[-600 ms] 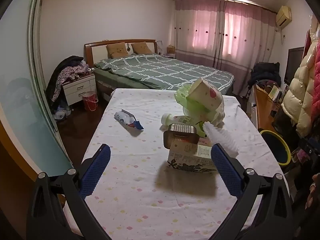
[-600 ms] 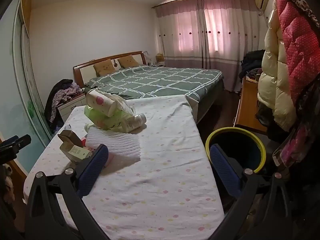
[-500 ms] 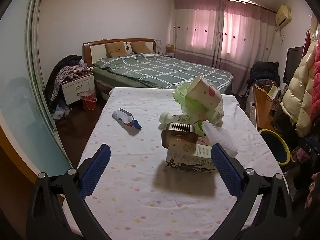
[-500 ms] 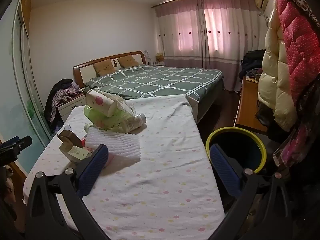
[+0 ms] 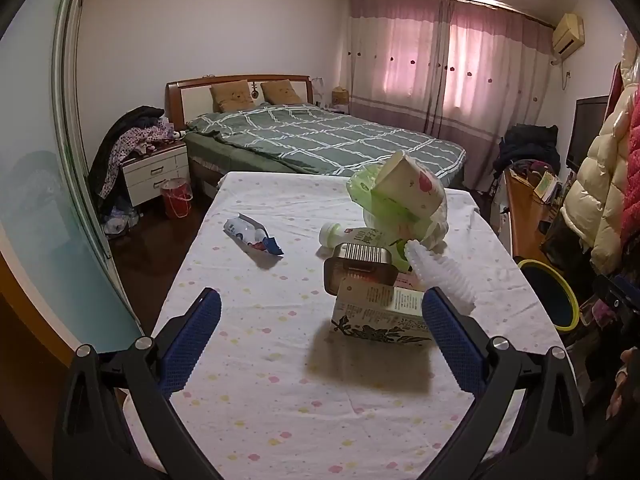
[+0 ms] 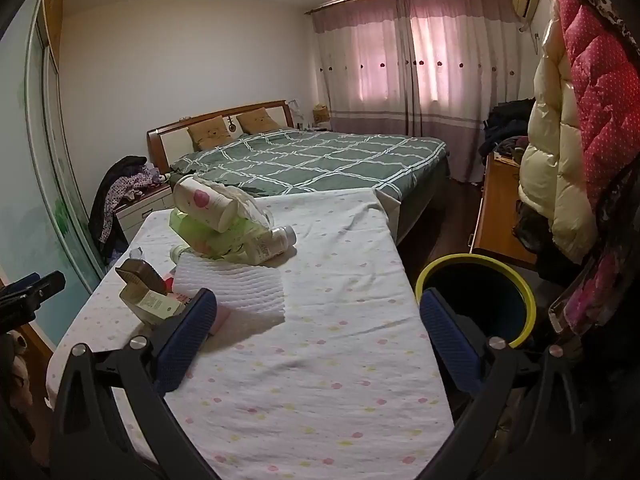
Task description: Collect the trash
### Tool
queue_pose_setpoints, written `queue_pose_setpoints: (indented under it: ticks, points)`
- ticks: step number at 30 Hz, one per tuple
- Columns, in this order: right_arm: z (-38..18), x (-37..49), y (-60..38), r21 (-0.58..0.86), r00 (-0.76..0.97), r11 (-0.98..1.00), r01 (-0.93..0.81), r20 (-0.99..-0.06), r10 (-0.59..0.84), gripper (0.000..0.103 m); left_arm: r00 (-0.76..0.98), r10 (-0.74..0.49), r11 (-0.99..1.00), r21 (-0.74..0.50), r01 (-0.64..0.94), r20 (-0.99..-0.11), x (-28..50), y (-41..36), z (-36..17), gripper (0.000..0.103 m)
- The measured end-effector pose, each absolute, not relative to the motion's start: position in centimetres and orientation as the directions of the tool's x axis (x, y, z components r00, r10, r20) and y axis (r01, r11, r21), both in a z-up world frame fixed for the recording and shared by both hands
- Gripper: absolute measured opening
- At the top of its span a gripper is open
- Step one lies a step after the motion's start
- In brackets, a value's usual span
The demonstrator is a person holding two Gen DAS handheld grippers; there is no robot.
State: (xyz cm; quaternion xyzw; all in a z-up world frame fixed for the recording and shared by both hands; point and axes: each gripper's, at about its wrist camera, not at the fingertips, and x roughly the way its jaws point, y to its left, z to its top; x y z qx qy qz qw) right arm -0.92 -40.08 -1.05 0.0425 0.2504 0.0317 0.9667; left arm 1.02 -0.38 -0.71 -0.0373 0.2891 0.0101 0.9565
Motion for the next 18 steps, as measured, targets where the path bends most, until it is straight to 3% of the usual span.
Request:
queue_pose_setpoints:
  ticks: [18]
  points:
    - [-1.41,-0.67,-40.32,0.111,0.873,0.993,-0.028,-0.481,0.078,0.097,0.833,-0.006,0.997,-0.067,-0.038,-0.554,0.84,-0.49,-0.75,0.099]
